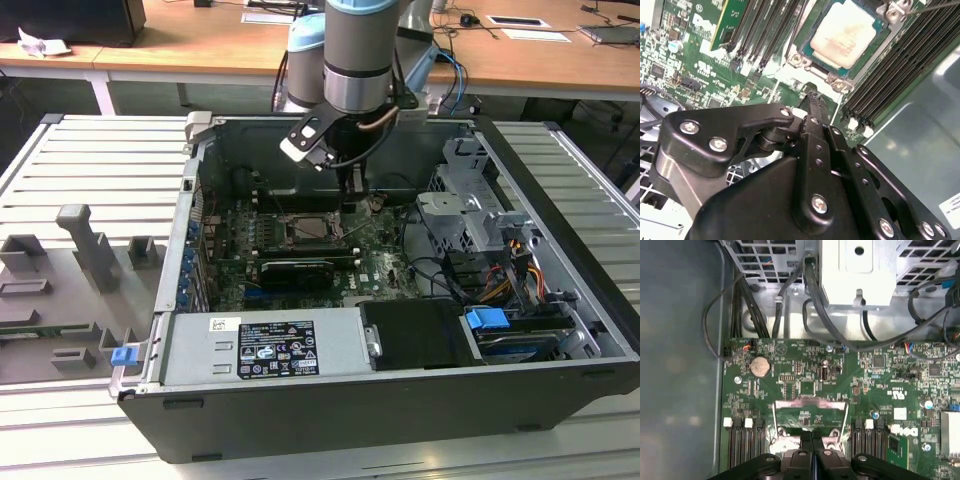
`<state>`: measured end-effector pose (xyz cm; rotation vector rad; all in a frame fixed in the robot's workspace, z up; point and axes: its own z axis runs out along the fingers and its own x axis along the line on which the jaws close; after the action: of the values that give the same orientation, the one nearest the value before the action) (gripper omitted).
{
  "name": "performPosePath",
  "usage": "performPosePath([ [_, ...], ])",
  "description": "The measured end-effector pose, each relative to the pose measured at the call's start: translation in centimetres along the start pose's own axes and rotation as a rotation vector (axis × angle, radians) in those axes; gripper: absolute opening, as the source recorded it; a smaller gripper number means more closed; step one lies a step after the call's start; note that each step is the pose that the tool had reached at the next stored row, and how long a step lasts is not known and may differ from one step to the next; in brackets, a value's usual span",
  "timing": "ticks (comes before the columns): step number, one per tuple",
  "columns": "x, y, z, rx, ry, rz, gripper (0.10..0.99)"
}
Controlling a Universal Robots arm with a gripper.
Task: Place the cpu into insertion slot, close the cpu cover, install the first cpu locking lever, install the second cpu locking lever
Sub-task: 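Close the cpu cover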
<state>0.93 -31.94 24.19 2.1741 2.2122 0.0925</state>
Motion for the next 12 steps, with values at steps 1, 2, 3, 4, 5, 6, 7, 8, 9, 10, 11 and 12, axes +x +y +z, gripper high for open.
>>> performPosePath([
  [1, 0.00, 0.15, 0.01, 0.000, -0.0001, 0.000, 0.106],
  [2, -0.01, 0.38, 0.03, 0.000, 0.0000, 0.000, 0.106],
  [3, -0.01, 0.77, 0.06, 0.000, 0.0000, 0.000, 0.106],
  [4, -0.02, 0.96, 0.07, 0.000, 0.0002, 0.000, 0.106],
  [5, -0.02, 1.05, 0.07, 0.000, 0.0001, 0.000, 0.106],
  [6, -0.02, 1.08, -0.02, 0.000, -0.0001, 0.000, 0.106],
  [7, -0.02, 1.09, -0.20, 0.000, 0.0001, 0.000, 0.106],
  [8, -0.02, 1.10, -0.34, 0.000, 0.0000, 0.000, 0.106],
  [9, -0.01, 1.12, -0.50, 0.000, 0.0000, 0.000, 0.106],
  [10, -0.01, 1.14, -0.74, 0.000, 0.0000, 0.000, 0.106],
  [11, -0.01, 1.19, -0.87, 0.000, 0.0001, 0.000, 0.106],
  [12, -0.01, 1.27, -0.92, 0.000, 0.0002, 0.000, 0.106],
])
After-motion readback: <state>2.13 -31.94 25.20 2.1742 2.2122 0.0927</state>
